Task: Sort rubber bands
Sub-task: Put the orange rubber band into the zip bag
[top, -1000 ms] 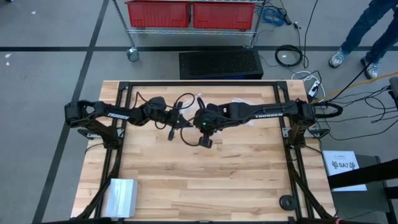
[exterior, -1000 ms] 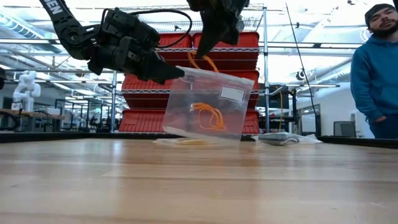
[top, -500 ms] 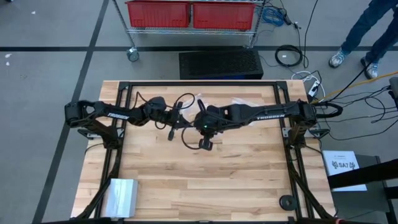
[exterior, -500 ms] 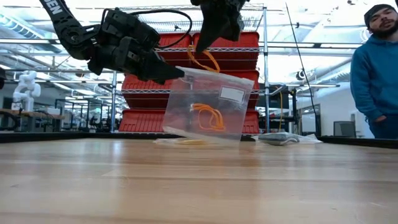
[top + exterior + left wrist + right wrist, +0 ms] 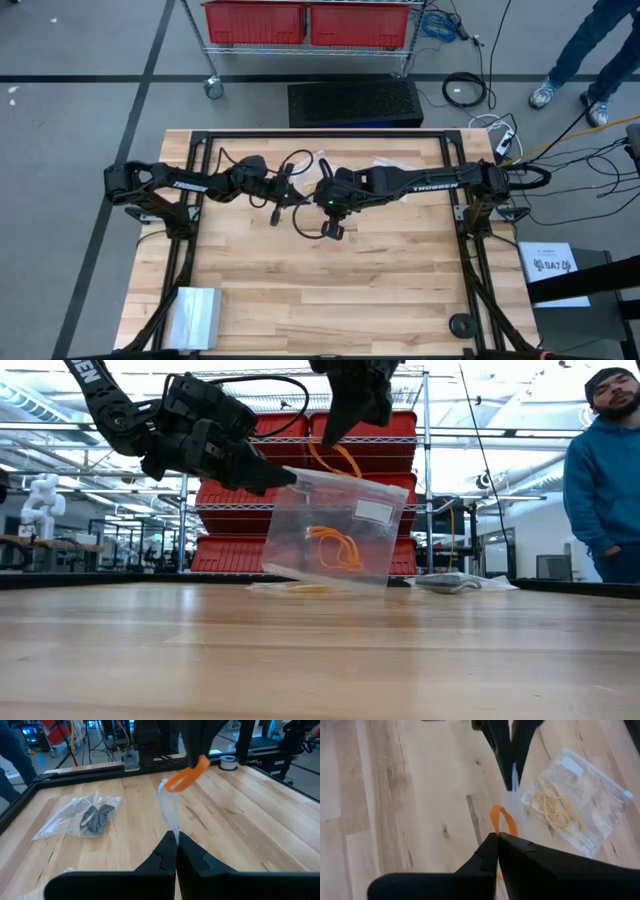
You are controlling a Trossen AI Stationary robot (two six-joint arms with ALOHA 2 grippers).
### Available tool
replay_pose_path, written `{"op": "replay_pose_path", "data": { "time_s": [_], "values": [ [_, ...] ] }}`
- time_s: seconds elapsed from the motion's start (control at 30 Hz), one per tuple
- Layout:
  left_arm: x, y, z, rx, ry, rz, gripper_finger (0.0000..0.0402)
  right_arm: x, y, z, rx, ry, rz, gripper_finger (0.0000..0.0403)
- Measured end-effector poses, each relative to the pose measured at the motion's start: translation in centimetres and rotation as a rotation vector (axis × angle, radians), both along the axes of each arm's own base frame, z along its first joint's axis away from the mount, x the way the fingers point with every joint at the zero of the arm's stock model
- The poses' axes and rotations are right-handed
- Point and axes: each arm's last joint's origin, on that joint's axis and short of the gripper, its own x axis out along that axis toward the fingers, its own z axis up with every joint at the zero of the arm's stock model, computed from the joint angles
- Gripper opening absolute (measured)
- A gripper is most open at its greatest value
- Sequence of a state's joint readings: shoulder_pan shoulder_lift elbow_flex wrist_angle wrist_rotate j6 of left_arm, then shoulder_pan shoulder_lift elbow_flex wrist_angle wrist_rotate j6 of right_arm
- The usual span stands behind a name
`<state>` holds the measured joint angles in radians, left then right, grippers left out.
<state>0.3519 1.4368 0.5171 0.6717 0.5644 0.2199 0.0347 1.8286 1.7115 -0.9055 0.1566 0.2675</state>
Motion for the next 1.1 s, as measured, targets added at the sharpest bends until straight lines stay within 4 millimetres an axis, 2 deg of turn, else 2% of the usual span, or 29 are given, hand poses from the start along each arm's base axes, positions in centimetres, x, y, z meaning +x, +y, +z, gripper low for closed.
{"op": "replay_pose_path", "data": {
  "time_s": [0.27,0.77,0.93,1.1],
  "values": [
    [0.0,0.0,0.0,0.000,-0.002,-0.007,0.0002,-0.3,-0.3,-0.4,0.003,0.053,-0.015,0.0000],
    [0.2,-0.6,0.1,0.006,-0.015,-0.034,0.0002,-0.8,-2.1,-2.7,0.022,0.125,-0.051,0.0000],
    [0.2,-0.7,0.2,0.006,-0.025,-0.049,0.0002,-0.7,-2.8,-3.0,0.031,0.115,-0.037,0.0000],
    [0.2,-0.7,0.2,0.006,-0.025,-0.047,0.0002,-0.1,-2.6,-2.7,0.053,0.046,0.034,0.0000]
  ]
}}
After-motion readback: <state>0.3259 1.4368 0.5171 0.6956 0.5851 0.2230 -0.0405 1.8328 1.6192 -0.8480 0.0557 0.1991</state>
